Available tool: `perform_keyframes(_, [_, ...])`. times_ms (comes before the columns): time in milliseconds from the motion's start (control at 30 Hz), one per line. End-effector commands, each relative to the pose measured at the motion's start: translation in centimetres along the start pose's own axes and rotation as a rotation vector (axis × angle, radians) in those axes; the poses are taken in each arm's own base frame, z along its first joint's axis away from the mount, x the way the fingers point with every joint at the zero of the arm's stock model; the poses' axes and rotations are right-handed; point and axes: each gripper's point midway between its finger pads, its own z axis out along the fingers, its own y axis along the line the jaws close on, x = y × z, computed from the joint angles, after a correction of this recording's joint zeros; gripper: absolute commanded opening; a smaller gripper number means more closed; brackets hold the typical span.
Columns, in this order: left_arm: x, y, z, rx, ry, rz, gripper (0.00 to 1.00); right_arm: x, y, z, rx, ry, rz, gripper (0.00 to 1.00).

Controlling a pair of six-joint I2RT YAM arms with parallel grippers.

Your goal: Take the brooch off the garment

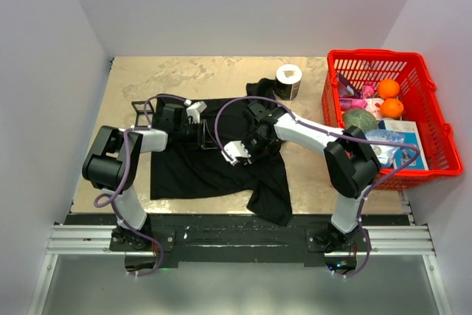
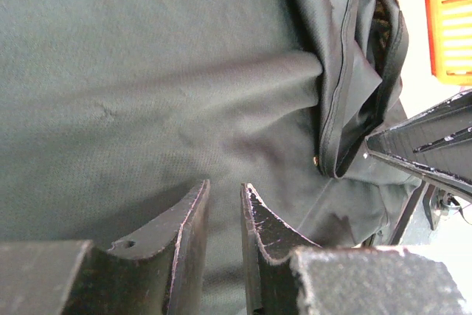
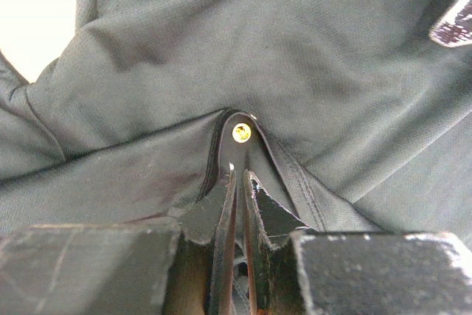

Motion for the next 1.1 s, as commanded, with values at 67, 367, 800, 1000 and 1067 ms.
perform_keyframes(67, [-2.2, -0.5, -0.1, 0.028, -0.045, 0.033, 0.28, -0.3, -0.4, -0.1, -0.042, -0.016, -0.038, 0.12])
perform_keyframes(367, [-2.1, 0.1, -0.2, 0.017, -0.046, 0.025, 0.28, 0.5, -1.3, 1.9, -0.043, -0.011, -0.073, 0.18])
perform_keyframes(800, [-2.1, 0.6, 0.1, 0.016, -0.042, 0.01, 0.28, 0.5, -1.9, 2.3, -0.051, -0.021, -0.159, 0.25])
perform_keyframes(1000, [-2.0, 0.8, 0.0, 0.012, -0.043, 0.004, 0.28, -0.1, -1.7, 2.2, -0.08, -0.042, -0.184, 0.28])
perform_keyframes(1067, [-2.0, 0.9, 0.1, 0.013, -0.041, 0.003, 0.28, 0.0, -1.7, 2.4, -0.091, -0.042, -0.193, 0.27])
